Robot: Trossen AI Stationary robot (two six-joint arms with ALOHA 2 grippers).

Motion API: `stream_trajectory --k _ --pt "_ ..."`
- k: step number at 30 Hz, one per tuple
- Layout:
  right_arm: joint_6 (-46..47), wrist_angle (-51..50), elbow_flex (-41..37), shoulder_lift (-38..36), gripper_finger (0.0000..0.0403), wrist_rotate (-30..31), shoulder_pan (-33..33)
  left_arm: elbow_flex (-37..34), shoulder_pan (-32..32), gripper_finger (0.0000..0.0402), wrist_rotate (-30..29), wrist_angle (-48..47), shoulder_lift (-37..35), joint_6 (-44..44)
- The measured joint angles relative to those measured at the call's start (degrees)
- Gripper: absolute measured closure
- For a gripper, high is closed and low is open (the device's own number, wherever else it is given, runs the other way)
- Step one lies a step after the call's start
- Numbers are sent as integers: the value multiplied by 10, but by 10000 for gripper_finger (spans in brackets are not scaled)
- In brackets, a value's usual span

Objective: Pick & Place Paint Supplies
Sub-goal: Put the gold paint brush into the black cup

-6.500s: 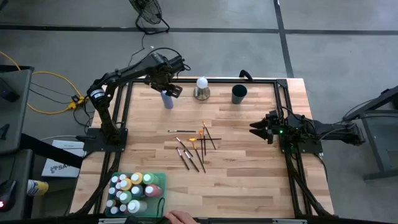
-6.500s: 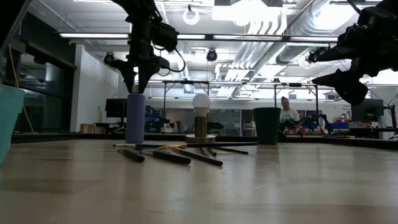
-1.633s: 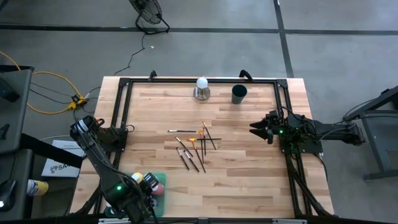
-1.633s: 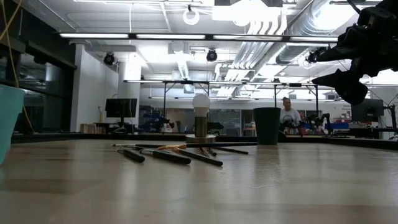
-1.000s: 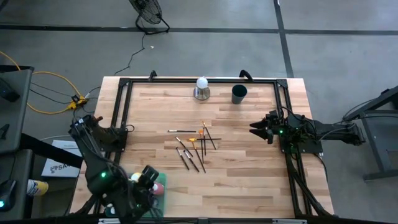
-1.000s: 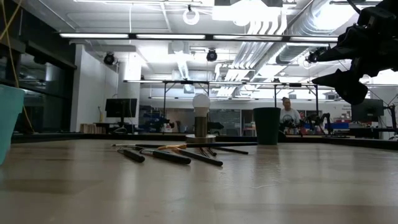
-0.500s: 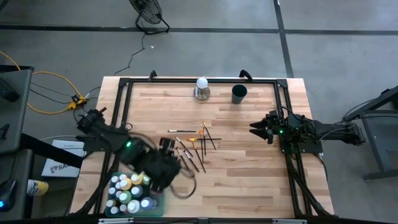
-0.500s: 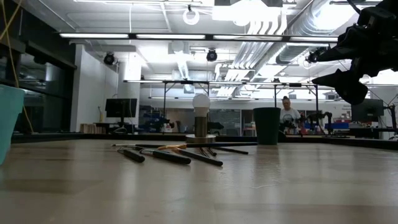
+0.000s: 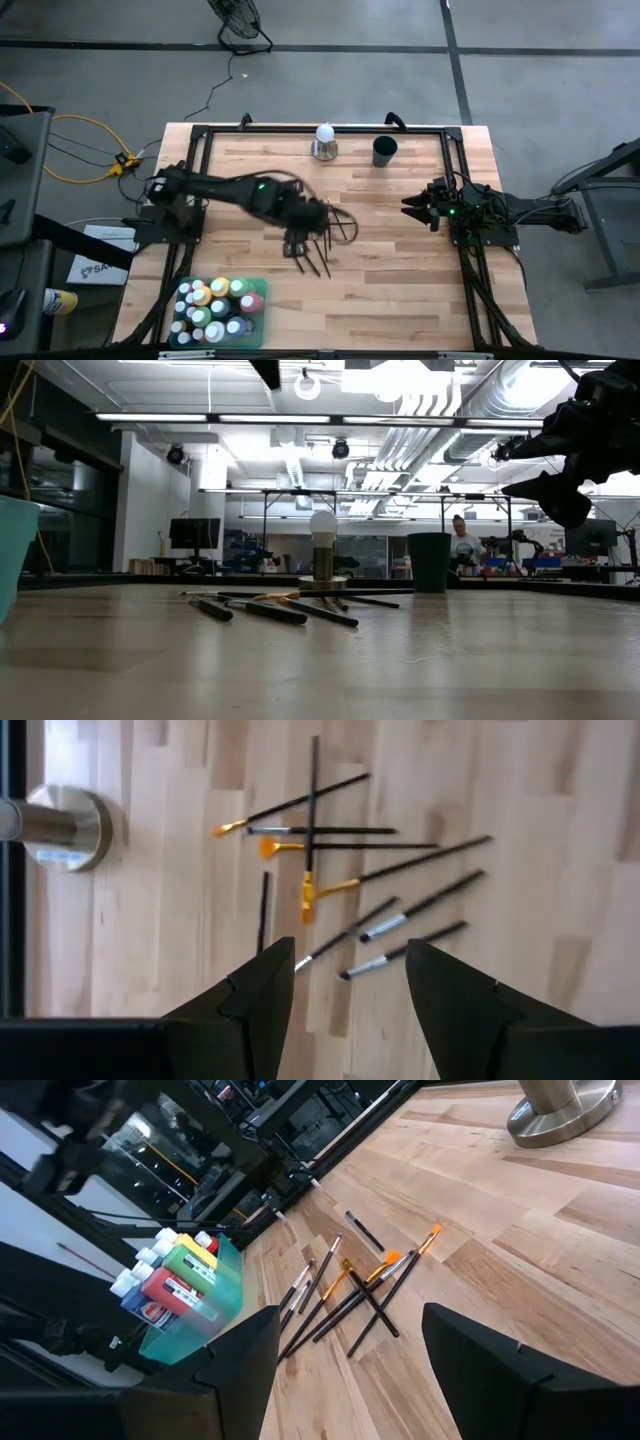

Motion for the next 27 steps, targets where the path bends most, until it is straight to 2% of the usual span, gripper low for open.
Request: stream_trajectory --k 5,13,27 --pt "0 0 0 0 164 0 0 0 65 215 35 20 41 -16" --pt "0 0 0 0 164 0 0 0 130 215 136 28 127 -59" --pt "0 0 0 0 164 0 0 0 158 215 173 41 224 -43"
